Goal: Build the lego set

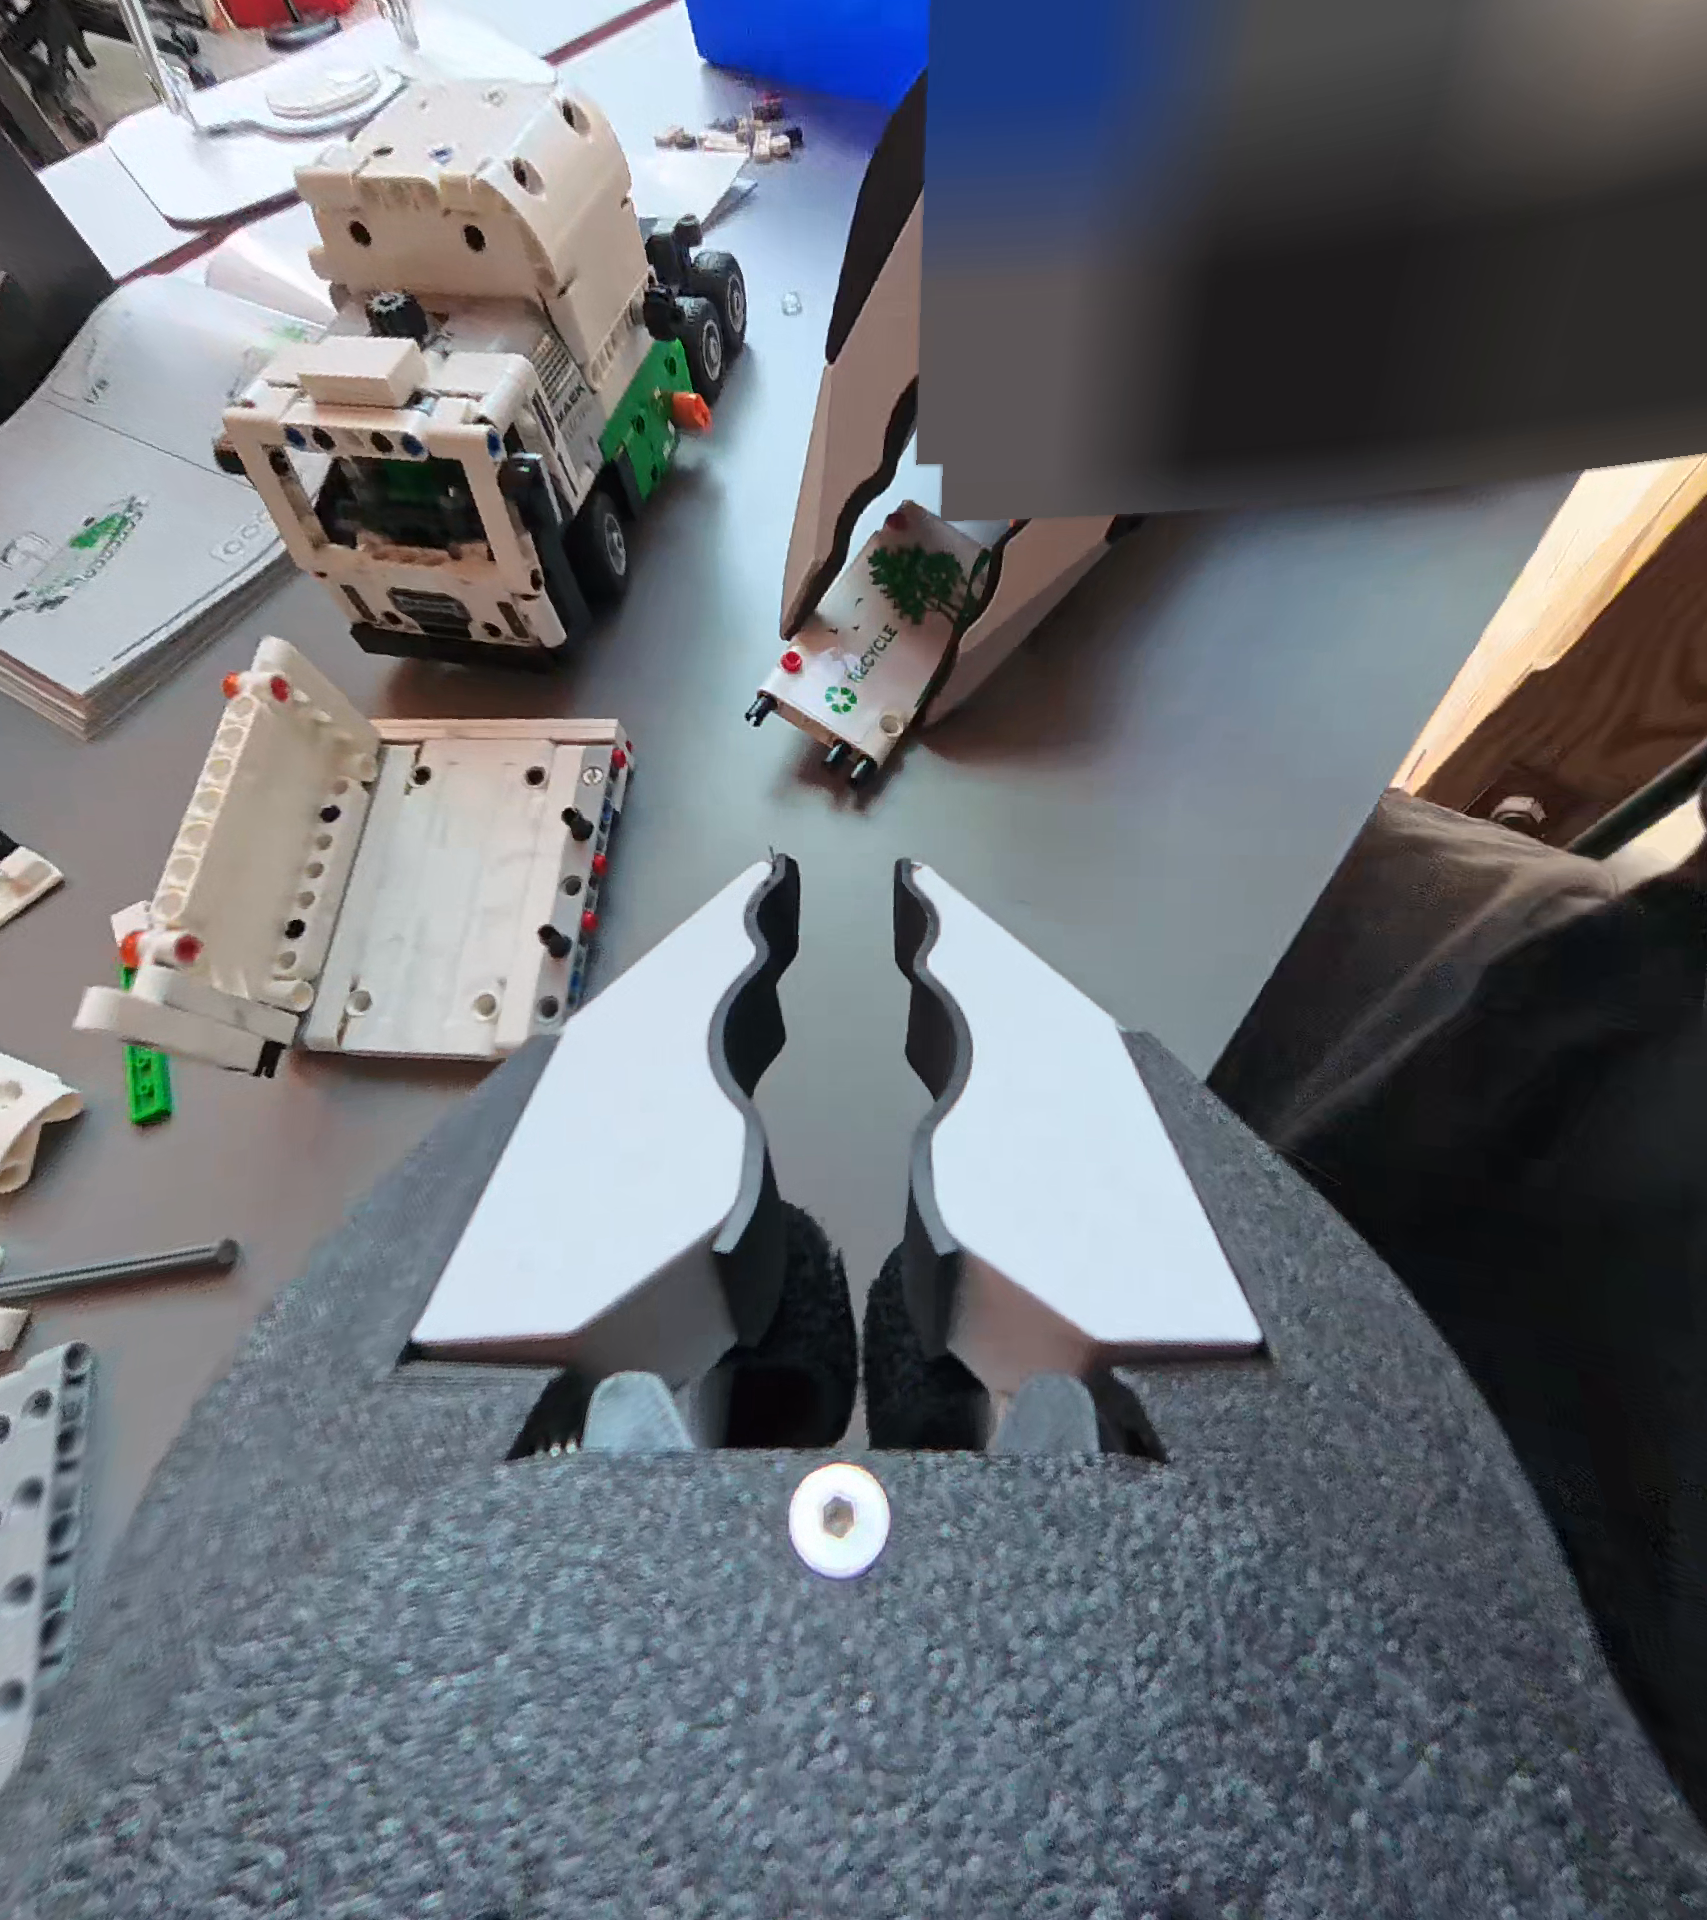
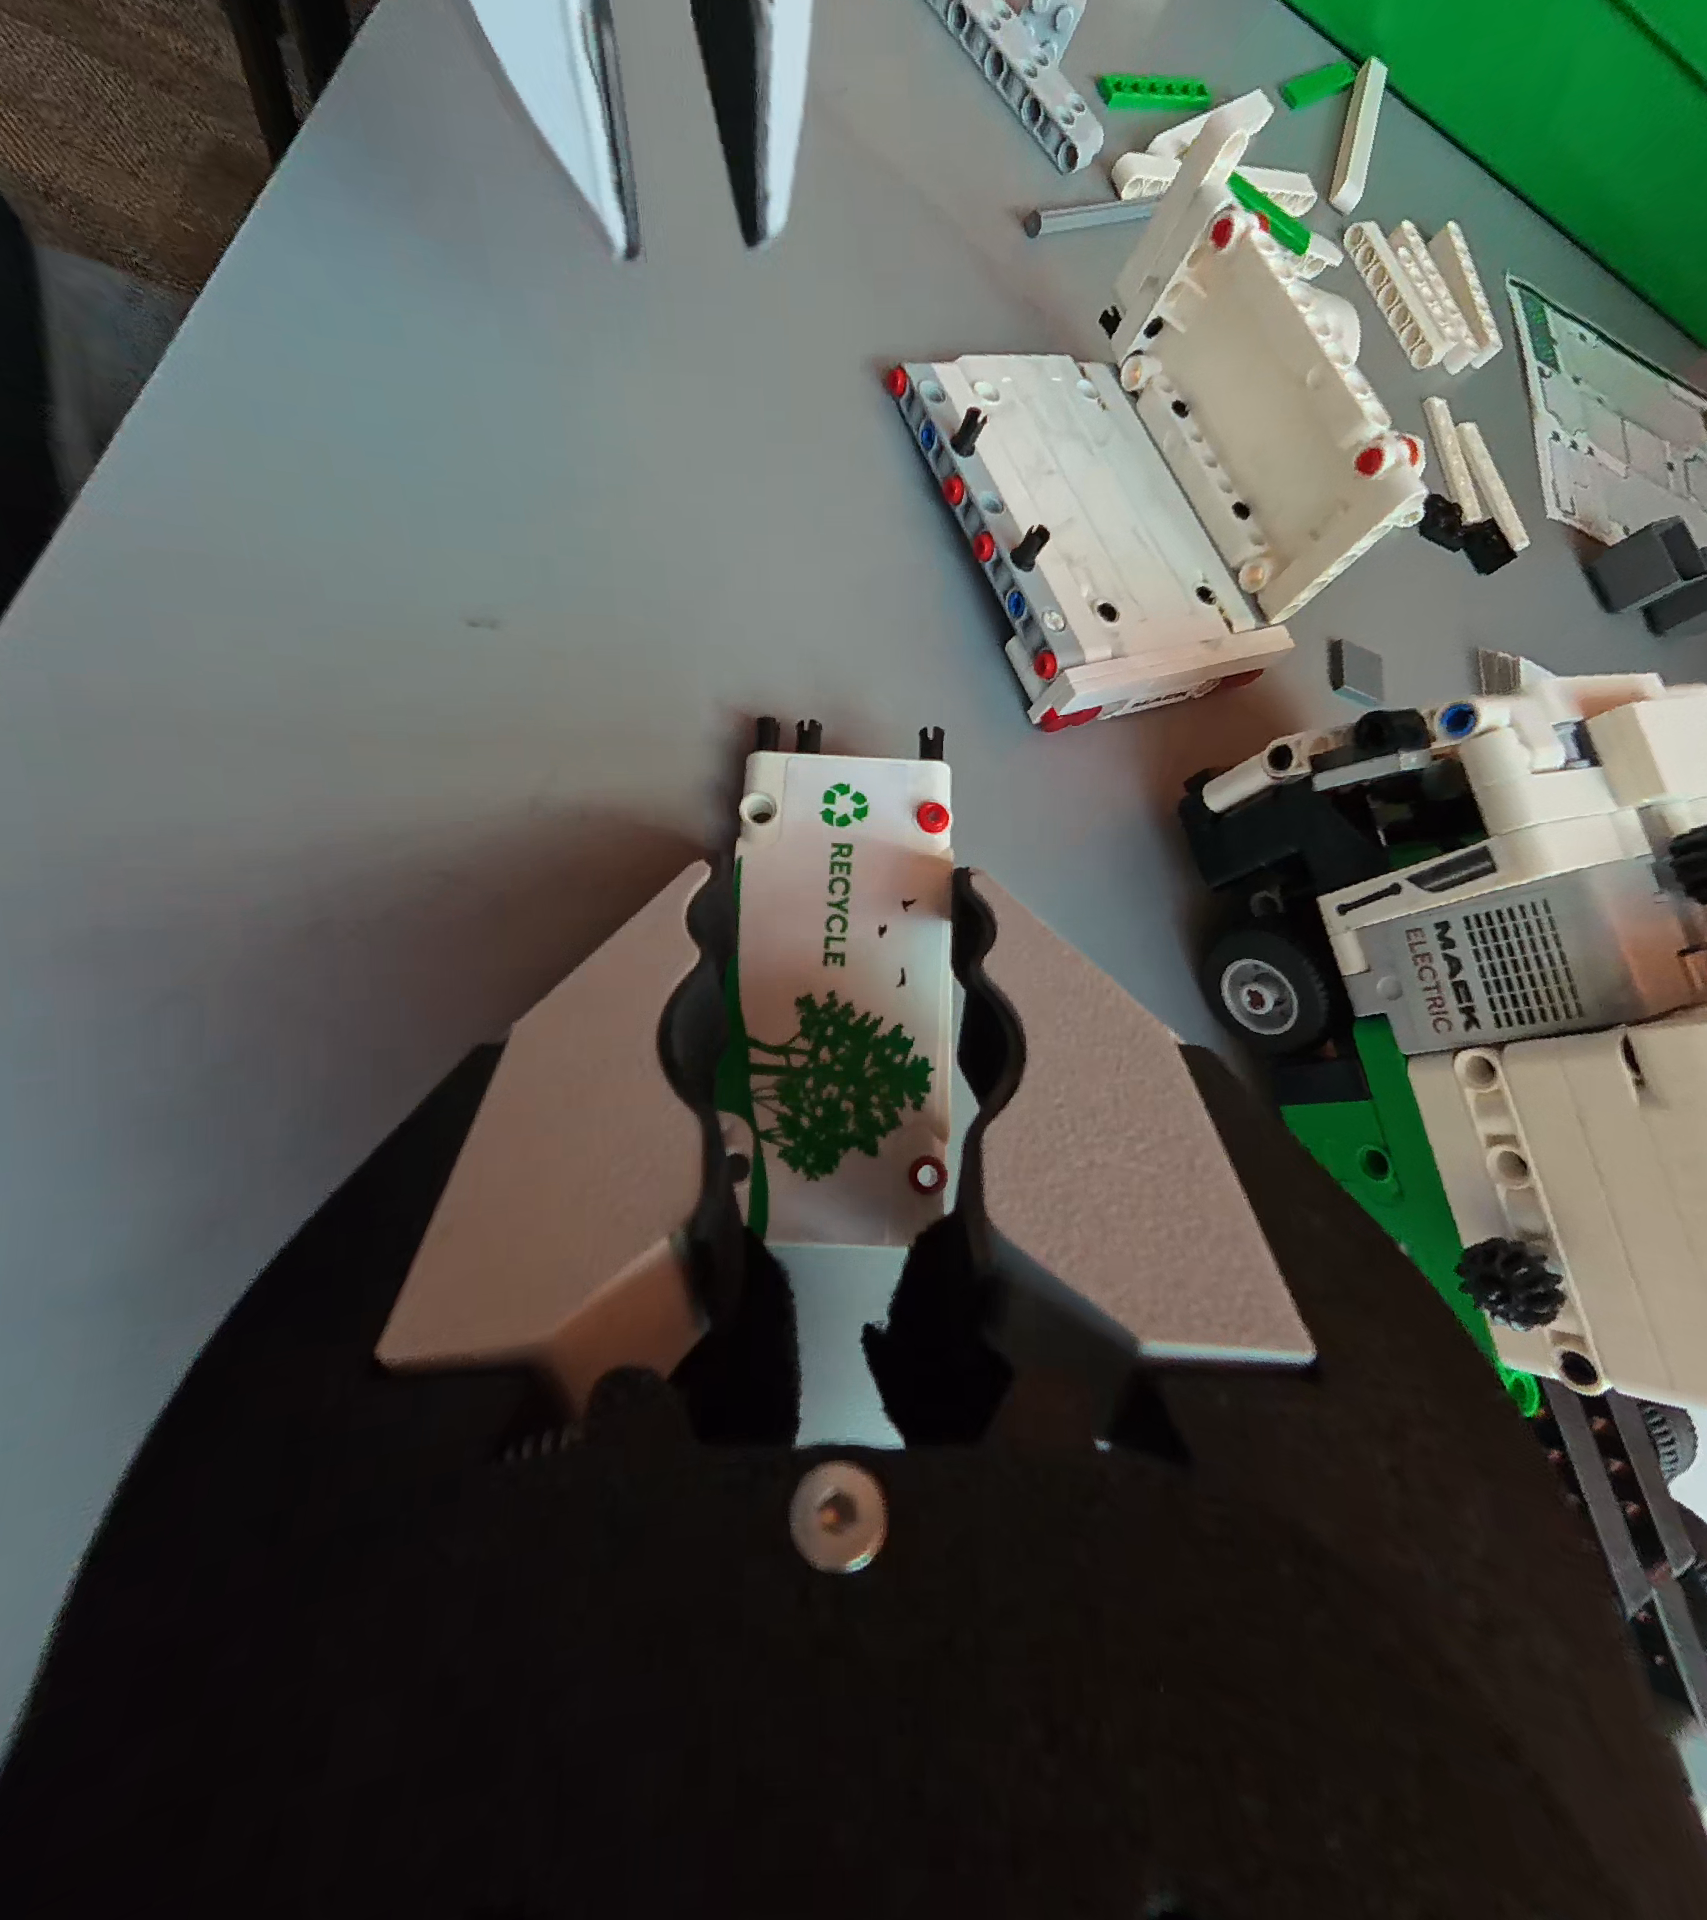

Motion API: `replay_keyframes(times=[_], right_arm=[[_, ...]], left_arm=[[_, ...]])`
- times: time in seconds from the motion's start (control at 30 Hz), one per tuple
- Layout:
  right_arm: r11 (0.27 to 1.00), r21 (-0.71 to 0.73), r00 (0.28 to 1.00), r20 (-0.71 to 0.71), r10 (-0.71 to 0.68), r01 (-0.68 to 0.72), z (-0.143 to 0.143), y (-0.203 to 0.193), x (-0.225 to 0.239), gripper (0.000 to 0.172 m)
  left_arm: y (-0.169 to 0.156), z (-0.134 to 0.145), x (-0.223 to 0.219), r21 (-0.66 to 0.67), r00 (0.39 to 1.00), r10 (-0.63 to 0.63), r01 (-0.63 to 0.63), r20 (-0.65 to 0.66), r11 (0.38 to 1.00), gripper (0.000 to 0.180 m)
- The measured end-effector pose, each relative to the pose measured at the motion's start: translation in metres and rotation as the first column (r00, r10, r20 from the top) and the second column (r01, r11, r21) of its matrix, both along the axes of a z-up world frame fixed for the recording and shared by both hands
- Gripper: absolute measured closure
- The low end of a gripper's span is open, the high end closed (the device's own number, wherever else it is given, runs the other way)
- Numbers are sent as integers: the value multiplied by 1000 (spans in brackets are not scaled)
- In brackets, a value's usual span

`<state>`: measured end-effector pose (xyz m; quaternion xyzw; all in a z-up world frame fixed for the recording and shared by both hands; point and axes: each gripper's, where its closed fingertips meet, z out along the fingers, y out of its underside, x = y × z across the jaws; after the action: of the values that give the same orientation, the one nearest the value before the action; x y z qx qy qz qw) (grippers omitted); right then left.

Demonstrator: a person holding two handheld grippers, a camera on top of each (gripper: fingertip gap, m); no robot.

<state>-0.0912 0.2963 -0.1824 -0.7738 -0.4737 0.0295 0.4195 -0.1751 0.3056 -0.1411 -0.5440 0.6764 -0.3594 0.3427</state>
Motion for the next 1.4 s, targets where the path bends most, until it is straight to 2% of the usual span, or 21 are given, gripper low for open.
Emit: replay_keyframes(times=[0.03,0.17,0.3,0.47,0.6,0.7,0.77,0.9,1.0,1.13,1.3,1.4], right_arm=[[1000,6,1000,8,4,-4,0,0,0,132],[1000,19,1000,18,0,0,1,2,-2,132],[1000,0,1000,-6,-22,22,0,2,-2,131],[999,-34,1000,-13,-25,25,-1,2,-2,131],[994,-111,1000,-19,-2,0,-3,-5,-2,131],[986,-165,998,-51,25,-33,-4,-11,-9,131],[981,-186,995,-89,36,-52,-6,-13,-15,131],[961,-259,986,-154,56,-95,-8,-22,-26,131],[953,-286,984,-172,53,-102,-8,-24,-28,131],[952,-287,983,-177,52,-102,-8,-25,-28,131],[953,-281,983,-171,67,-114,-8,-26,-27,131],[961,-238,979,-178,102,-144,0,-28,-32,126]], left_arm=[[-3,2,-5,-6,1000,4,-4,16,1000,163],[-24,8,-40,-26,990,42,-39,137,999,163],[-42,-10,-85,-75,965,141,-127,223,989,165],[-73,-42,-135,-177,966,200,-170,163,969,164],[-93,-59,-167,-88,963,248,-239,107,967,164],[-110,-64,-186,-110,952,290,-280,97,954,164],[-118,-78,-200,-109,948,316,-310,44,945,161],[-131,-100,-236,-38,926,376,-378,-39,925,160],[-143,-101,-248,2,922,385,-385,-36,923,160],[-147,-119,-259,54,918,383,-380,-101,923,160],[-151,-135,-265,-63,918,368,-380,-148,923,160],[-148,-140,-266,-72,913,369,-385,-173,920,158]])
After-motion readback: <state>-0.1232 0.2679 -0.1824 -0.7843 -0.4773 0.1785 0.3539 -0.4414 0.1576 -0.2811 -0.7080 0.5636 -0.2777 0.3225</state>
